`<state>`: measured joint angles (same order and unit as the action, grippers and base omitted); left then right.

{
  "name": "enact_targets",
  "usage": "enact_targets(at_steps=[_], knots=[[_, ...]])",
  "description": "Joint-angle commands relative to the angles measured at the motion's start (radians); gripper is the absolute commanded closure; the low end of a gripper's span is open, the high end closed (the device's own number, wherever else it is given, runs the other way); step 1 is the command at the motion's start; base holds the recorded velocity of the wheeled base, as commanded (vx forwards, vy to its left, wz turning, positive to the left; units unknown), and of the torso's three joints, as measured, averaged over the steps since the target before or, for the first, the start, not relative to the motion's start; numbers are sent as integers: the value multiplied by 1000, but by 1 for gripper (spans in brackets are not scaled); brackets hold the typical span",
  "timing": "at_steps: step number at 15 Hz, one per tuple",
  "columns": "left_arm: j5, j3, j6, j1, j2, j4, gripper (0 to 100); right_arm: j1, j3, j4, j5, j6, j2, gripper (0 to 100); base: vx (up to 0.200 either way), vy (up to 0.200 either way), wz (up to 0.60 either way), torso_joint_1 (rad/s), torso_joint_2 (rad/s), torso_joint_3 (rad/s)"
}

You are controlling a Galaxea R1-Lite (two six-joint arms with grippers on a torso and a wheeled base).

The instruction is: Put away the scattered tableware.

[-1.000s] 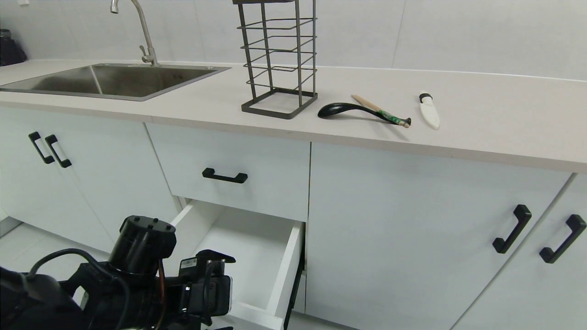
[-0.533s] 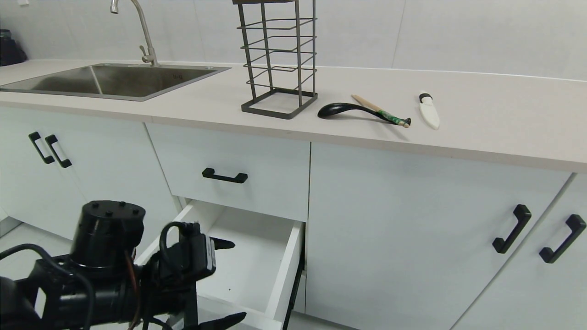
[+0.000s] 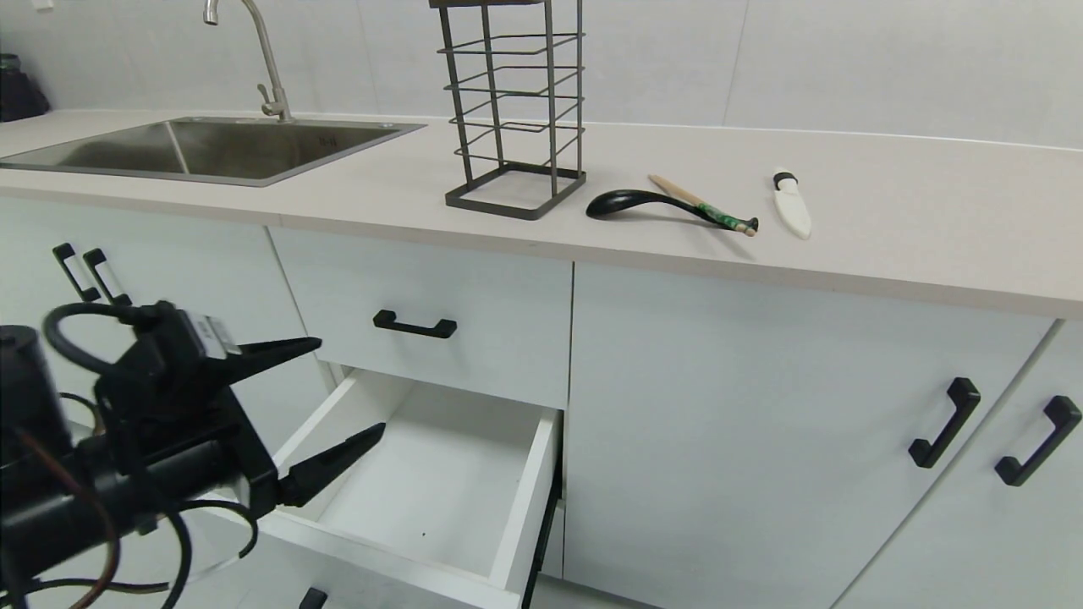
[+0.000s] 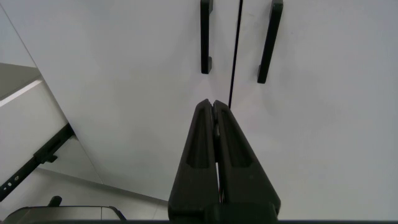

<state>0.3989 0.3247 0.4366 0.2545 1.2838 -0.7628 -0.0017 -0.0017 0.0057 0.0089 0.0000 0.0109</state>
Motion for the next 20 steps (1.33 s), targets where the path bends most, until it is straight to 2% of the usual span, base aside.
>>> enact_targets(at_steps=[1, 3, 5, 6, 7, 8, 9, 15, 17, 19, 20], knots=[[-17, -99, 2, -93, -216, 0, 0, 0, 0, 0, 0, 0, 1, 100, 0, 0, 0, 0, 0, 0], [-17, -207, 2, -147, -431, 3, 0, 0, 0, 0, 0, 0, 1, 100, 0, 0, 0, 0, 0, 0], [-23, -216, -18, -236, -607, 72, 0, 0, 0, 0, 0, 0, 1, 100, 0, 0, 0, 0, 0, 0], [-23, -210, -47, -270, -664, 100, 0, 0, 0, 0, 0, 0, 1, 100, 0, 0, 0, 0, 0, 0], [-23, -210, -91, -279, -715, 108, 0, 0, 0, 0, 0, 0, 0, 100, 0, 0, 0, 0, 0, 0], [-23, -211, -114, -281, -742, 108, 0, 0, 0, 0, 0, 0, 0, 100, 0, 0, 0, 0, 0, 0], [-23, -217, -118, -281, -768, 106, 0, 0, 0, 0, 0, 0, 1, 100, 0, 0, 0, 0, 0, 0], [-19, -286, -118, -270, -1040, 111, 0, 0, 0, 0, 0, 0, 0, 100, 0, 0, 0, 0, 0, 0], [-19, -306, -119, -264, -1118, 138, 0, 0, 0, 0, 0, 0, 1, 100, 0, 0, 0, 0, 0, 0], [-20, -322, -118, -227, -1212, 184, 0, 0, 0, 0, 0, 0, 0, 100, 0, 0, 0, 0, 0, 0], [-20, -323, -119, -225, -1226, 195, 0, 0, 0, 0, 0, 0, 1, 100, 0, 0, 0, 0, 0, 0]])
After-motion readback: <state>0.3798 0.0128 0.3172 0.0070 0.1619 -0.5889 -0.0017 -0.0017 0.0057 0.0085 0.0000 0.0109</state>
